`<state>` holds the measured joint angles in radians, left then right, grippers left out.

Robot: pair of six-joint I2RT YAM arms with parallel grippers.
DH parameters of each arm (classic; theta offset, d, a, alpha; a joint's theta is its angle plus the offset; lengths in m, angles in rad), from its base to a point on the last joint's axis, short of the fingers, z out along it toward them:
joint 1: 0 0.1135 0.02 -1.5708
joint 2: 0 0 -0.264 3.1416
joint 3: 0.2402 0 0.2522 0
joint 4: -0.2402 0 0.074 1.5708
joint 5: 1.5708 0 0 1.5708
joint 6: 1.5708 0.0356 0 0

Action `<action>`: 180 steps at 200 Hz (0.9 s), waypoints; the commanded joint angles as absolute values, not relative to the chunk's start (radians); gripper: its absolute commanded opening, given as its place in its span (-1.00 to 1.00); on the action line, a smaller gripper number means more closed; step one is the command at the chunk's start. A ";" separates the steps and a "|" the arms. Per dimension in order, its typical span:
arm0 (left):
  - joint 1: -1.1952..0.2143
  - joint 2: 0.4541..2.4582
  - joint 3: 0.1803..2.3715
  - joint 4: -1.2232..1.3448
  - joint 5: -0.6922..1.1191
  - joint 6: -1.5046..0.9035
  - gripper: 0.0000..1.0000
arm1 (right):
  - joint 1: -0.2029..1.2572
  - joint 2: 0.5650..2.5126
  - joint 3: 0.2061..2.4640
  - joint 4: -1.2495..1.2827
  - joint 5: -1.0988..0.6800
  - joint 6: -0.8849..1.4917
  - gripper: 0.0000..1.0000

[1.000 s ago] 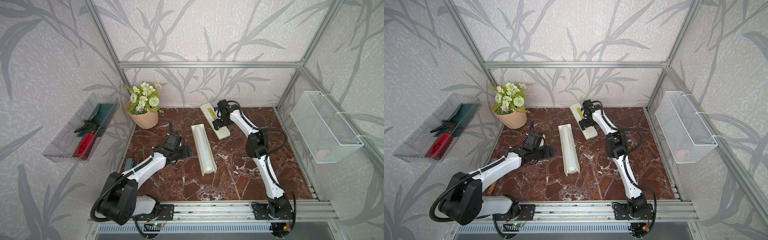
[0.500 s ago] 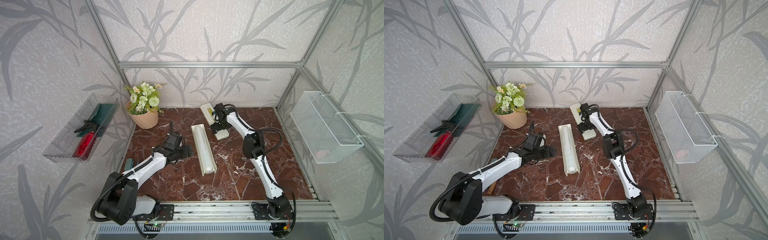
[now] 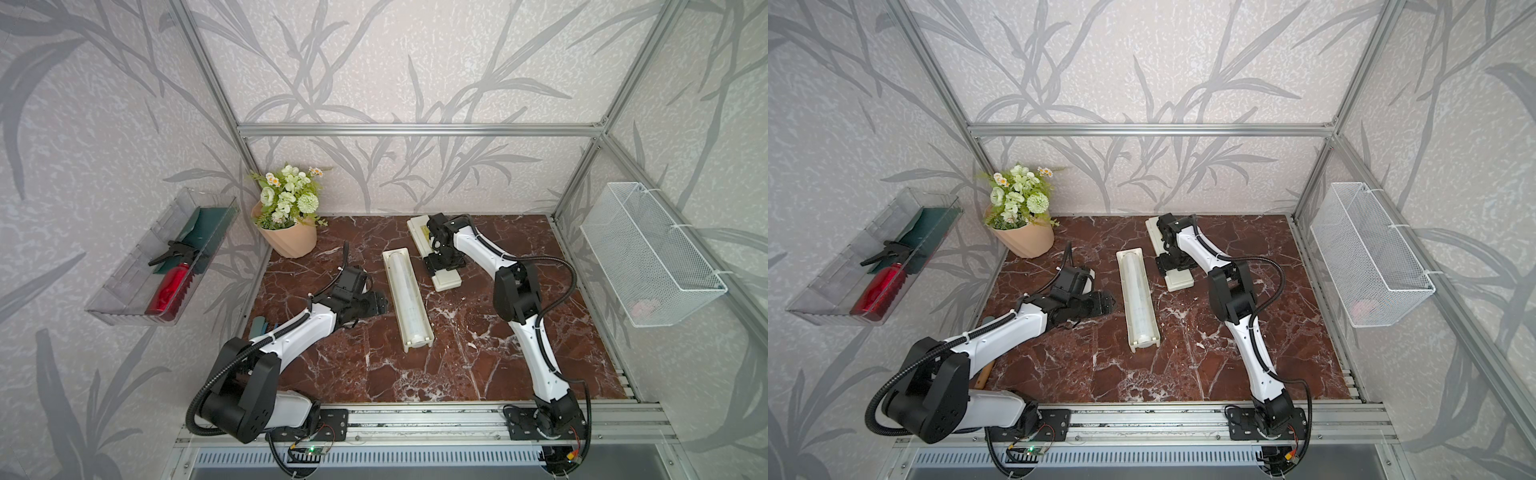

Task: Put plastic wrap rolls into dispensers
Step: Pick up the lid from the center of the board.

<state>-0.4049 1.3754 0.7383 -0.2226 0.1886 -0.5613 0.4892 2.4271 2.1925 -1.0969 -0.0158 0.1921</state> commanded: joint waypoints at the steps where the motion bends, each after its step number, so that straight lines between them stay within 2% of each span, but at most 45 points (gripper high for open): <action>1: -0.409 1.387 0.769 -0.193 0.196 -0.569 0.79 | 0.516 2.304 2.145 -1.106 0.001 0.262 0.65; 109: -0.408 1.455 0.794 -0.140 0.213 -0.592 0.79 | 0.633 1.859 1.768 -0.989 -0.030 0.478 0.59; 180: -0.408 1.439 0.788 -0.154 0.203 -0.590 0.79 | 0.783 1.817 1.631 -0.870 -0.007 0.600 0.59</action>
<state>-0.4049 1.4494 0.7662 -0.1455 0.2108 -0.5861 0.7429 1.8374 1.6752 -0.9443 -0.0265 0.5339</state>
